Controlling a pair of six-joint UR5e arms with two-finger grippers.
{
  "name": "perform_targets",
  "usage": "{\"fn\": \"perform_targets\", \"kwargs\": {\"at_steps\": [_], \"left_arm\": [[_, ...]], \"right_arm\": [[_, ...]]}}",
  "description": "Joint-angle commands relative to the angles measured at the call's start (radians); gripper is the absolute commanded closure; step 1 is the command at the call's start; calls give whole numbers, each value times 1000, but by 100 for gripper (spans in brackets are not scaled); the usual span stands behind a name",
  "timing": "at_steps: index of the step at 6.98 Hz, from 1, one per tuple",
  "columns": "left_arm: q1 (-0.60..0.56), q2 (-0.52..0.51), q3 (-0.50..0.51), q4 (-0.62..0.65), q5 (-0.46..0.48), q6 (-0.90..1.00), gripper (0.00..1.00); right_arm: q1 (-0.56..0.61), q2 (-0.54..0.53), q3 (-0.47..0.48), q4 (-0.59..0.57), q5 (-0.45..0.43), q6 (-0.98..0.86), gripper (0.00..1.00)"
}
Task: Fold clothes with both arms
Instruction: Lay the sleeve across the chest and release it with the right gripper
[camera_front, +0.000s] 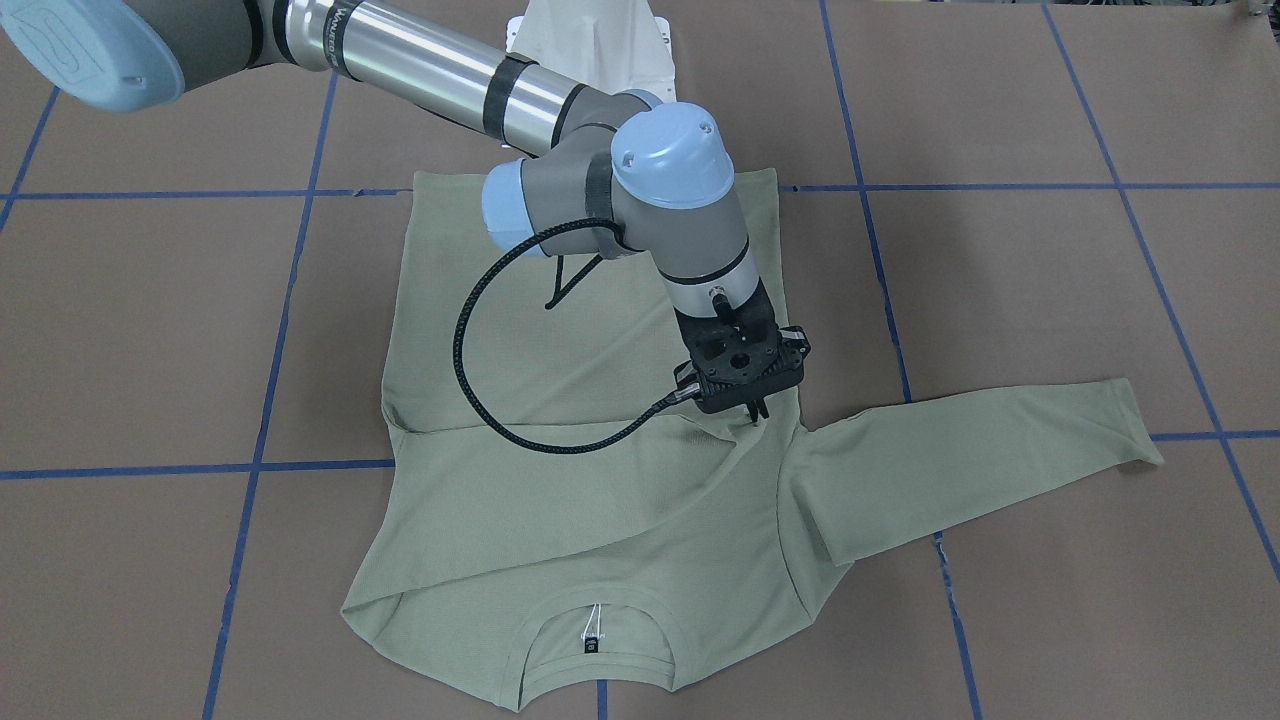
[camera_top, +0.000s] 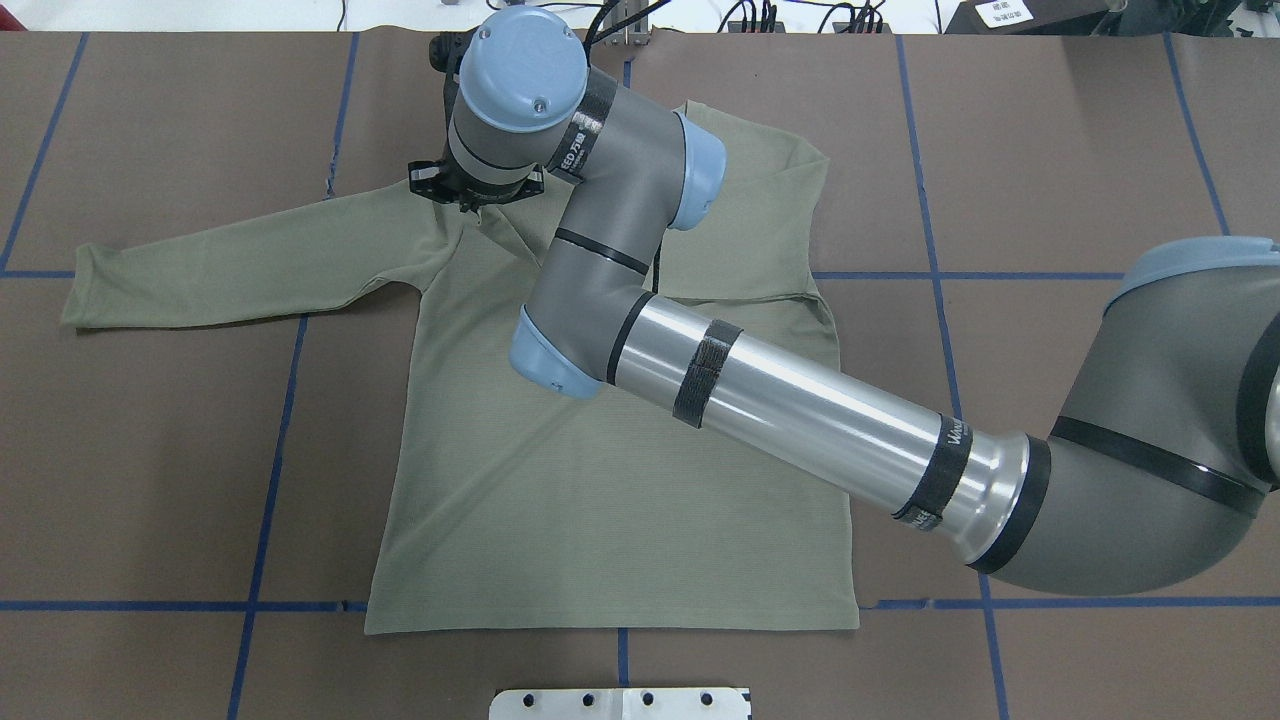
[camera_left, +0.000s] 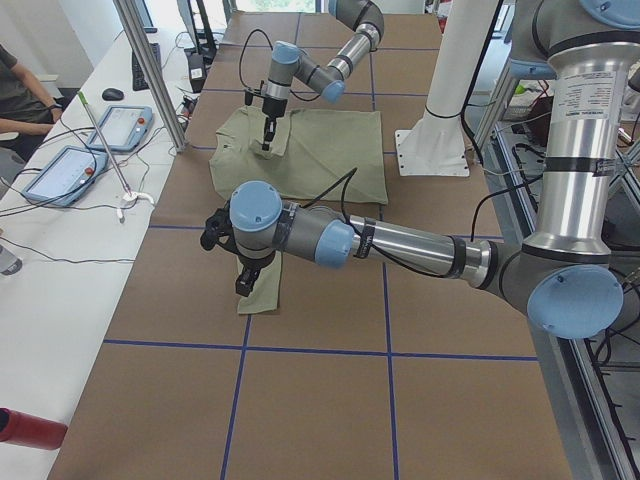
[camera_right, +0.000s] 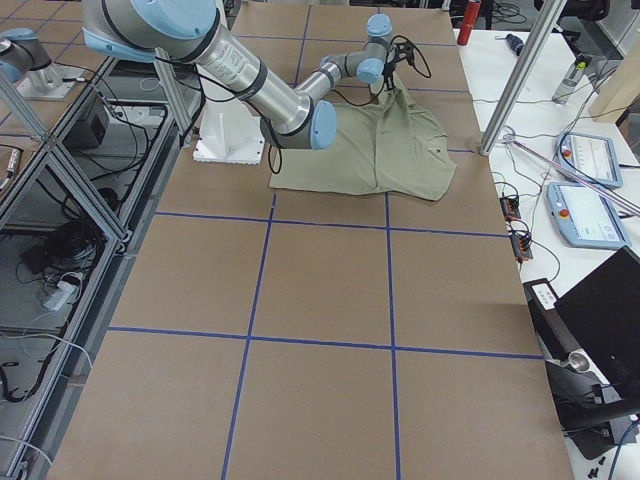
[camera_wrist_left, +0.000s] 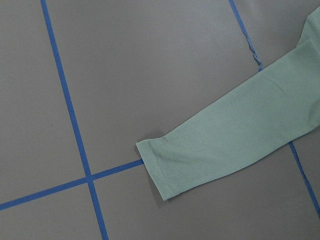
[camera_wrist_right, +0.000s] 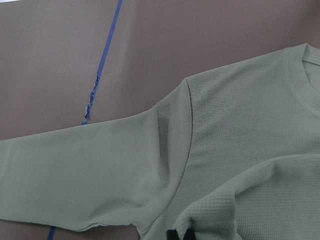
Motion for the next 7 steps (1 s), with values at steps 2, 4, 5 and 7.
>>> {"fn": "perform_targets", "kwargs": {"at_steps": [2, 4, 5, 7], "left_arm": [[0, 0, 8, -1, 0, -1, 0], [0, -5, 7, -1, 0, -1, 0], [0, -7, 10, -1, 2, -2, 0], [2, -11, 32, -20, 2, -4, 0]], "right_arm": [[-28, 1, -15, 34, -20, -1, 87], [-65, 22, -14, 32, -107, 2, 0], [-65, 33, -14, 34, -109, 51, 0], [-63, 35, -14, 31, -109, 99, 0]]}}
